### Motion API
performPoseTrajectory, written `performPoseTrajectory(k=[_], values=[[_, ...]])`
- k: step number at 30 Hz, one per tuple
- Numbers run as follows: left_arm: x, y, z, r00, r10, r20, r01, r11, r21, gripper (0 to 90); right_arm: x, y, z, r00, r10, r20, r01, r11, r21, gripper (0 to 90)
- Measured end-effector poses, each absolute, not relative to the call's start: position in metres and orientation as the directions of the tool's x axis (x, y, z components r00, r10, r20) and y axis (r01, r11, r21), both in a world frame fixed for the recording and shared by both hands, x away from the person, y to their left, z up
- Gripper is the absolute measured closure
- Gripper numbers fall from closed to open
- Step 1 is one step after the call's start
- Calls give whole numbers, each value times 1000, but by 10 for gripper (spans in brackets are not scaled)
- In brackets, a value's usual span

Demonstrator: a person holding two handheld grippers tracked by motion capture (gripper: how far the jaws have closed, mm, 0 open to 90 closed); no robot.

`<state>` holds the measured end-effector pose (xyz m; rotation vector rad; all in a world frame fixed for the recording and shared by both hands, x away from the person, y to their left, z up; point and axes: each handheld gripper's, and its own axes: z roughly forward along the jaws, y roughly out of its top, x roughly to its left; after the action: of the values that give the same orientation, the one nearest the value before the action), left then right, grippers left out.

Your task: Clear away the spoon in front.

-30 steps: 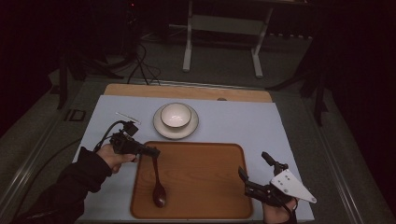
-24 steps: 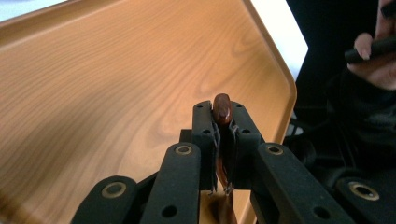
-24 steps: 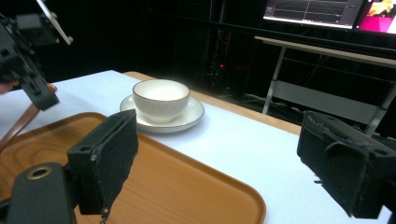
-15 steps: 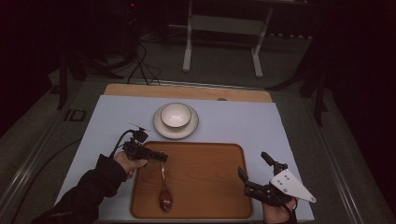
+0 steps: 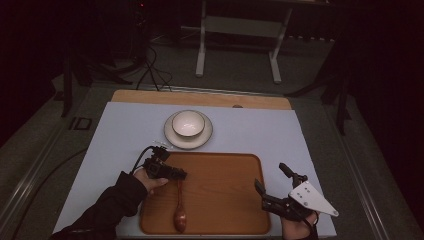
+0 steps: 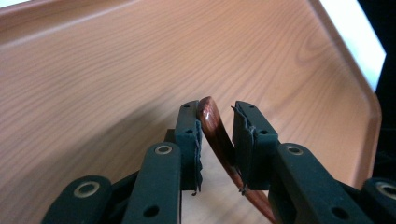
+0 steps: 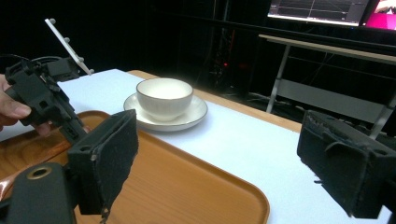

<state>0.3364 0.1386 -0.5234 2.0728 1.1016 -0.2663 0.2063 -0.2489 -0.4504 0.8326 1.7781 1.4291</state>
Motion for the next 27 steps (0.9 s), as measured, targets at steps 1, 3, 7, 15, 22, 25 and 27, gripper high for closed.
performPoseTrajectory(k=[1,3,7,15,22,25,27], values=[[336,138,-524,612,622,-488,774,-345,531,705,207,-249,-451,-551,825,-125,56,185,981,125],[337,138,-525,617,626,-478,767,-341,544,667,207,-249,-451,-552,824,-125,57,187,981,125],[337,139,-528,626,635,-452,752,-340,565,648,207,-249,-451,-554,823,-124,59,187,981,125],[338,142,-533,628,664,-406,738,-342,582,628,207,-249,-451,-558,821,-123,61,188,980,125],[341,145,-533,624,691,-366,721,-328,610,590,207,-248,-451,-560,819,-121,63,187,980,125],[340,148,-531,618,700,-359,718,-316,621,581,208,-249,-451,-560,820,-120,63,187,980,125],[340,151,-527,611,704,-362,715,-296,633,568,208,-249,-451,-560,819,-121,63,188,980,125]])
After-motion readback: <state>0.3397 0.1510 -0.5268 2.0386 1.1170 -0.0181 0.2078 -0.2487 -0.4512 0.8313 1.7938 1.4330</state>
